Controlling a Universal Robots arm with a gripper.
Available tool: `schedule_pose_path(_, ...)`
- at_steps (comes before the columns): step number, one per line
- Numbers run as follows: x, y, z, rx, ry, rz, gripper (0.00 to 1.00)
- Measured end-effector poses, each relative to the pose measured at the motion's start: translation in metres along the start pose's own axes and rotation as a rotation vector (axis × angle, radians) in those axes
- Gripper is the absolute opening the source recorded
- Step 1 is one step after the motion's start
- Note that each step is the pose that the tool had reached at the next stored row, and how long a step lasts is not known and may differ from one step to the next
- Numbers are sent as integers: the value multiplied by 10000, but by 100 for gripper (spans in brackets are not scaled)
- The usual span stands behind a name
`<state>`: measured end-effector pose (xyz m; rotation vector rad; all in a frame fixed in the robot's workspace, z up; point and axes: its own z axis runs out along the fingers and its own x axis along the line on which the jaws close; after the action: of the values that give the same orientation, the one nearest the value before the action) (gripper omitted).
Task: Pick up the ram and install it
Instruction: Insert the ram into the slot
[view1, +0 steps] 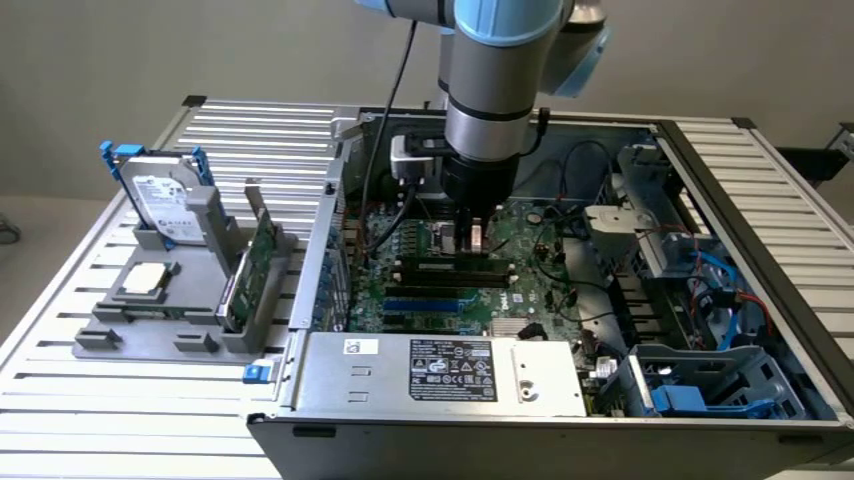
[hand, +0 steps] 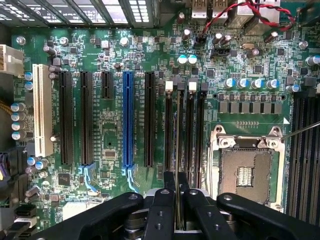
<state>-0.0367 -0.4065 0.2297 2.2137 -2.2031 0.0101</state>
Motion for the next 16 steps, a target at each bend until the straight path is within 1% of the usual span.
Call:
schedule_pose_path(5, 13, 1, 1, 0, 67, 3, 14)
schedule_pose_path(10, 26, 1, 1, 0, 119, 3, 14)
schedule_pose_path(16, 30, -4, 1, 0, 161, 2, 14)
